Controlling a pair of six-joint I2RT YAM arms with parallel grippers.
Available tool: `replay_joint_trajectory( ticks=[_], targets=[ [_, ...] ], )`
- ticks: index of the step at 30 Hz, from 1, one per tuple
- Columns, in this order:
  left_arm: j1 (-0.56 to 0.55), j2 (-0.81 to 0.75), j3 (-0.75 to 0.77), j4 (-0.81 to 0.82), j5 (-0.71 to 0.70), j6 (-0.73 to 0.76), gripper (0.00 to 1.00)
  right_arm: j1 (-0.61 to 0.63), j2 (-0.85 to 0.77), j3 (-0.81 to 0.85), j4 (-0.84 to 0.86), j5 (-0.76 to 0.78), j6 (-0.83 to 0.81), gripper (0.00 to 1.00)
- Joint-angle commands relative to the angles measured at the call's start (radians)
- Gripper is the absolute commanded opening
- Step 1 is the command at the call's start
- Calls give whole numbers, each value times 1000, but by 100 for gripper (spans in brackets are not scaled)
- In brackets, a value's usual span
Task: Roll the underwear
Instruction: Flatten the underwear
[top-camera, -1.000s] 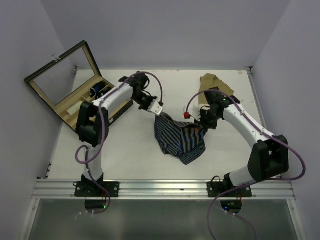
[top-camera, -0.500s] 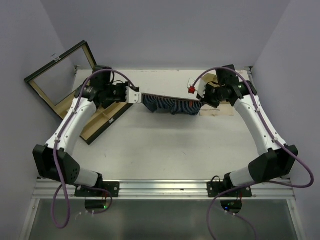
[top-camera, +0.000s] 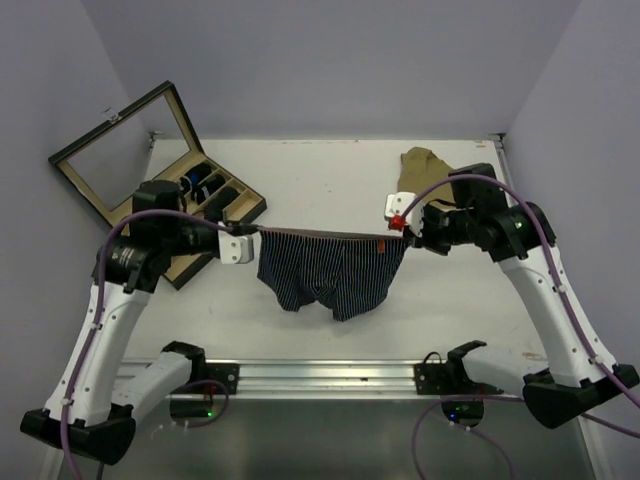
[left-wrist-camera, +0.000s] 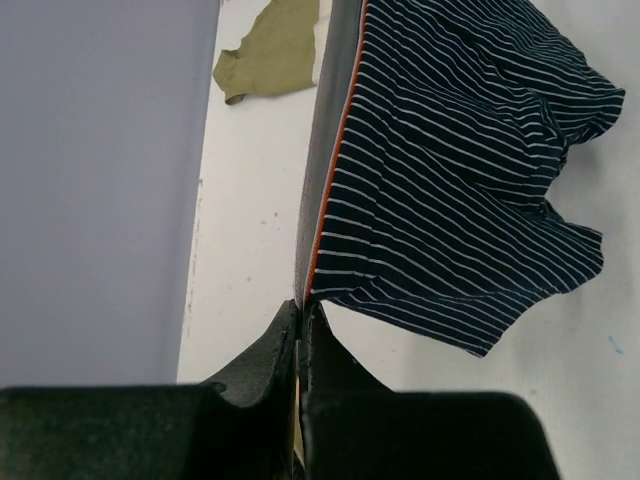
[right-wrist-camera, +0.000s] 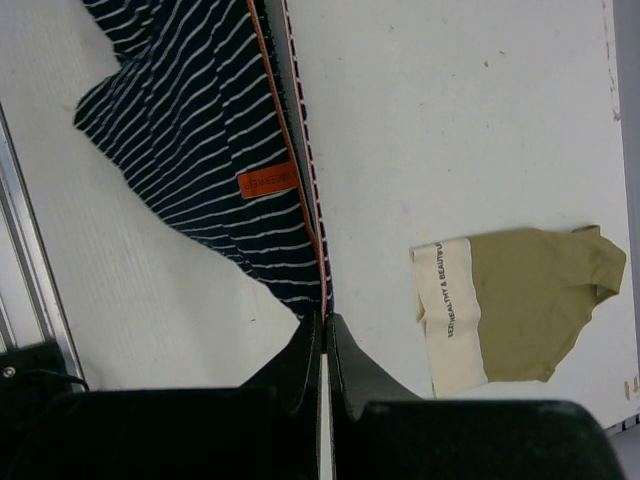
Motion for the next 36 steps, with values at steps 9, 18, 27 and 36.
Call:
replay_joint_trajectory(
  ticks=[9, 18, 27, 36],
  targets=[
    [12, 524, 149, 239, -169, -504, 0, -20, 447, 59, 128, 72, 66, 0],
    [14, 938, 513, 307, -339, -742, 47, -153, 951, 615, 121, 170, 379, 44],
    [12, 694, 112, 390, -355, -673, 49, -86, 825, 349, 153, -107, 548, 33],
    [6, 784, 5, 329, -313, -688, 43, -47, 907, 156, 263, -144, 620, 22]
  ],
)
